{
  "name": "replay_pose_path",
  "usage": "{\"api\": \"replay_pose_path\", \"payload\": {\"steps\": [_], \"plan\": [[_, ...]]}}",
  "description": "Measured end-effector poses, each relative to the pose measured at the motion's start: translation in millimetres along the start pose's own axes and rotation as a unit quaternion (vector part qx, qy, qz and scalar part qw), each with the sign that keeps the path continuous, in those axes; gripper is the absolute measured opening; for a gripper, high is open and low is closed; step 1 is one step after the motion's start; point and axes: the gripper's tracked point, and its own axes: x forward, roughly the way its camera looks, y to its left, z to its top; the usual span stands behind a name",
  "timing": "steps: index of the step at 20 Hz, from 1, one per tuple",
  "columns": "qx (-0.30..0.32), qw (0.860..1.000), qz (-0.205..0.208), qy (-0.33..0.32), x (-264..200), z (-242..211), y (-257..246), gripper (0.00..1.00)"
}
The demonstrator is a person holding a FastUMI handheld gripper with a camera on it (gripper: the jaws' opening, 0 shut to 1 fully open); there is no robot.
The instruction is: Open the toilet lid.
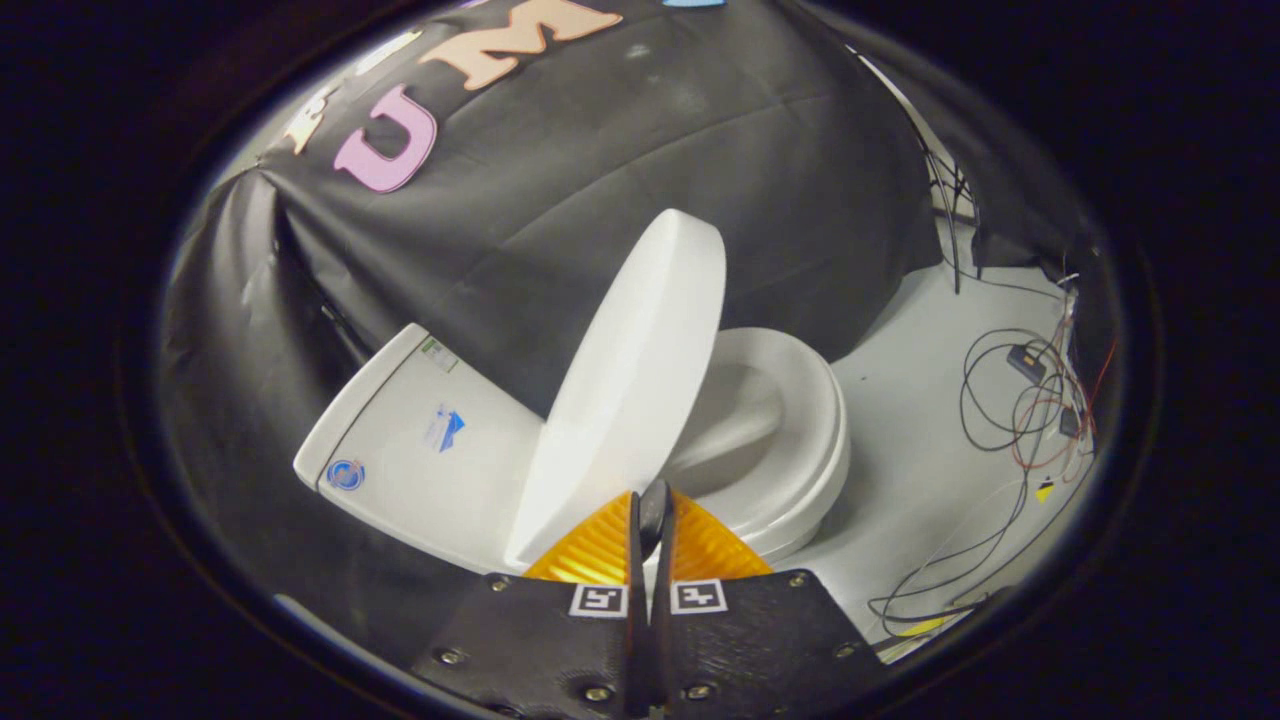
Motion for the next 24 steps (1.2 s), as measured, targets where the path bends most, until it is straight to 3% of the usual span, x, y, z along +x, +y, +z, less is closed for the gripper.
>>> {"api": "replay_pose_path", "payload": {"steps": [24], "plan": [[-0.061,0.997,0.012,-0.055,-18.9,23.0,74.3,0.01]]}}
